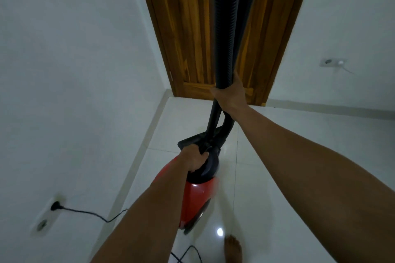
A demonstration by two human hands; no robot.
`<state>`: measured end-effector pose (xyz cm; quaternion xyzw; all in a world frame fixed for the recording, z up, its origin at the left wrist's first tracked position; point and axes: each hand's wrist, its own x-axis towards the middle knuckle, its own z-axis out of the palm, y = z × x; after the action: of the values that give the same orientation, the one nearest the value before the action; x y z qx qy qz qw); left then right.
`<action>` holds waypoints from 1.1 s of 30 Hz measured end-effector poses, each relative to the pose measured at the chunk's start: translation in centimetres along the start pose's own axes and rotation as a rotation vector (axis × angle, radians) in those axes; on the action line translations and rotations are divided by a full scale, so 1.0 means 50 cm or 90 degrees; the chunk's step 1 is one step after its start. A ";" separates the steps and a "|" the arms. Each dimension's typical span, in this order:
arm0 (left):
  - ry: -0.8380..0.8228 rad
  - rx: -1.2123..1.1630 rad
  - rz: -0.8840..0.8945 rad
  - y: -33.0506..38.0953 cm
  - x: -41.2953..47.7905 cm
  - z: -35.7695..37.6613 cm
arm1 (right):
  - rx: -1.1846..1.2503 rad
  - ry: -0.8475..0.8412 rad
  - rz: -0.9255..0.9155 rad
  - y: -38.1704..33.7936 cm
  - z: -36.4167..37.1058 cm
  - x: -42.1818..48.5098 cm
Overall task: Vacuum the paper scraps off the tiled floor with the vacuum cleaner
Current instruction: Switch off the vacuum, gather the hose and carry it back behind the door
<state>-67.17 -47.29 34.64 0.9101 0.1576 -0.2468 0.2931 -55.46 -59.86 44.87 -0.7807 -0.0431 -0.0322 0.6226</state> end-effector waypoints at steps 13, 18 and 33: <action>0.047 -0.034 -0.040 0.042 0.363 -0.220 | 0.021 -0.058 -0.016 0.022 0.181 0.470; 0.051 -0.084 -0.069 0.006 0.558 -0.316 | 0.015 -0.081 -0.009 0.067 0.324 0.663; 0.048 -0.099 -0.148 -0.265 1.221 -0.462 | -0.060 -0.119 -0.060 0.349 0.856 1.170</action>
<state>-14.05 -14.19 11.83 0.8688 0.2919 -0.2315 0.3262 4.45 -20.40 24.49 -0.8057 -0.1357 0.0095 0.5765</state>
